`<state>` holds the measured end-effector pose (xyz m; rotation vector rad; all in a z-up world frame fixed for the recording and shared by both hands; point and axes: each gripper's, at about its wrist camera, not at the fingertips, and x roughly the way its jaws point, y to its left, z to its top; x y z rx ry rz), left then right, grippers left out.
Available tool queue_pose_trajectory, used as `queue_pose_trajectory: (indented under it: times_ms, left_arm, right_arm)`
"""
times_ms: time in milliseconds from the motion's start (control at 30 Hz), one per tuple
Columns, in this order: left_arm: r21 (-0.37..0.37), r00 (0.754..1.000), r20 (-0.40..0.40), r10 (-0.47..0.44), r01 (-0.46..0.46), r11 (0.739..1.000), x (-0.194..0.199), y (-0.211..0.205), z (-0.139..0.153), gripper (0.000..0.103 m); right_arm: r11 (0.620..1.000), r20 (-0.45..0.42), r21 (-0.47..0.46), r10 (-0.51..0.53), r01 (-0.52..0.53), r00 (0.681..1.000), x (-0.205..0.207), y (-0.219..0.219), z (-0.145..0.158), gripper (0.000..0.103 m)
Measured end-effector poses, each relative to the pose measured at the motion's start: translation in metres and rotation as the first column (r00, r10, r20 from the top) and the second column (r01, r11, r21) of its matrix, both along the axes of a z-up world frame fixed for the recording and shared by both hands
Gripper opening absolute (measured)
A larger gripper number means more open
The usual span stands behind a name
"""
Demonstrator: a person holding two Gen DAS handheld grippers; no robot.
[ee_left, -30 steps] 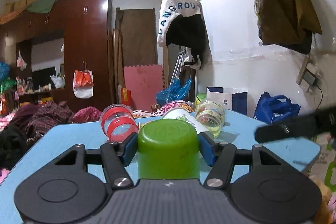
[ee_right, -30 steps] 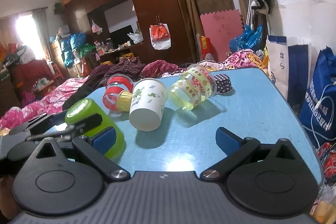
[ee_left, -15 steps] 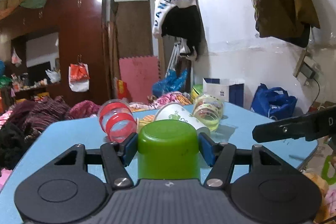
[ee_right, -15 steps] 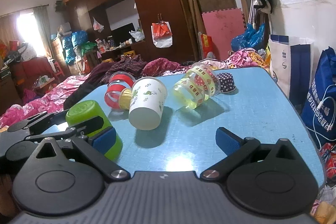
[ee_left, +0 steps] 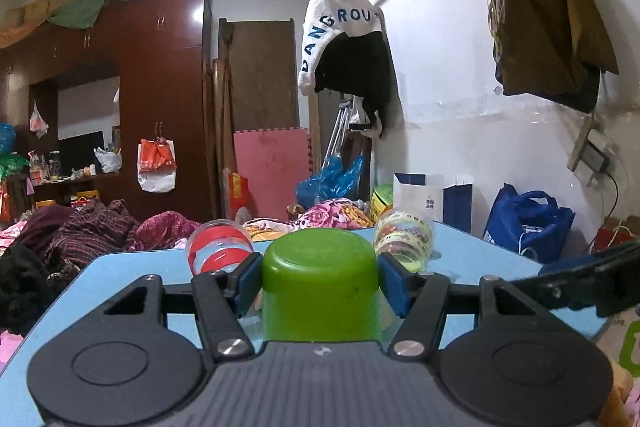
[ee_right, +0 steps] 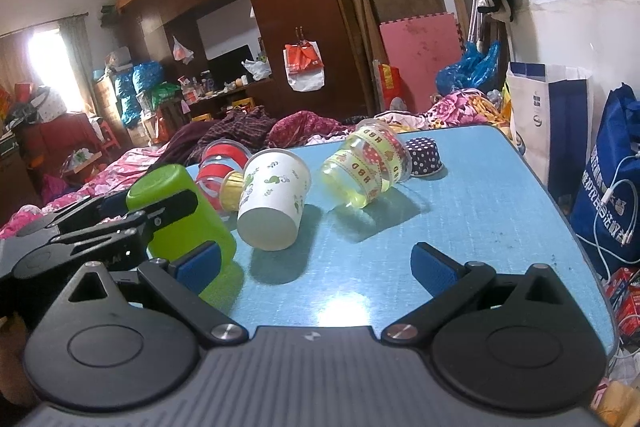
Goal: Flip cup upright
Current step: 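Hold the green cup raised in the left tool beside the right tool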
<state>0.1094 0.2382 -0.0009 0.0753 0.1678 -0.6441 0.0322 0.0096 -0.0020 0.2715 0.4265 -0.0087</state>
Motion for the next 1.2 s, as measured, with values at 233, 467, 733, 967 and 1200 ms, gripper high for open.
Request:
queue_pose_trajectory:
  times_ms: [233, 467, 733, 967, 1200]
  left_arm:
    - [-0.022, 1.0, 0.003, 0.021, -0.021, 1.0, 0.009, -0.001, 0.0, 0.065]
    - [-0.061, 0.995, 0.094, 0.041, -0.036, 0.997, -0.009, 0.008, -0.021, 0.065]
    - [-0.103, 0.963, 0.26, 0.072, -0.047, 0.994, -0.043, 0.017, -0.056, 0.065]
    - [-0.069, 0.936, 0.342, 0.082, -0.062, 0.996, -0.058, 0.018, -0.056, 0.065]
    - [-0.053, 0.983, 0.18, 0.03, -0.021, 0.998, -0.031, 0.007, -0.031, 0.065]
  right_arm:
    - [1.0, -0.003, 0.0, 0.003, -0.003, 1.0, -0.001, 0.001, -0.001, 0.102]
    - [1.0, 0.002, 0.015, -0.001, 0.001, 1.0, -0.004, -0.001, -0.002, 0.102]
    - [1.0, 0.006, 0.01, 0.011, -0.011, 1.0, -0.001, 0.007, -0.002, 0.102]
    - [0.999, -0.008, -0.013, 0.03, -0.03, 1.0, 0.005, 0.018, -0.003, 0.102]
    - [0.999, -0.011, -0.016, 0.031, -0.031, 0.999, 0.003, 0.015, -0.003, 0.102]
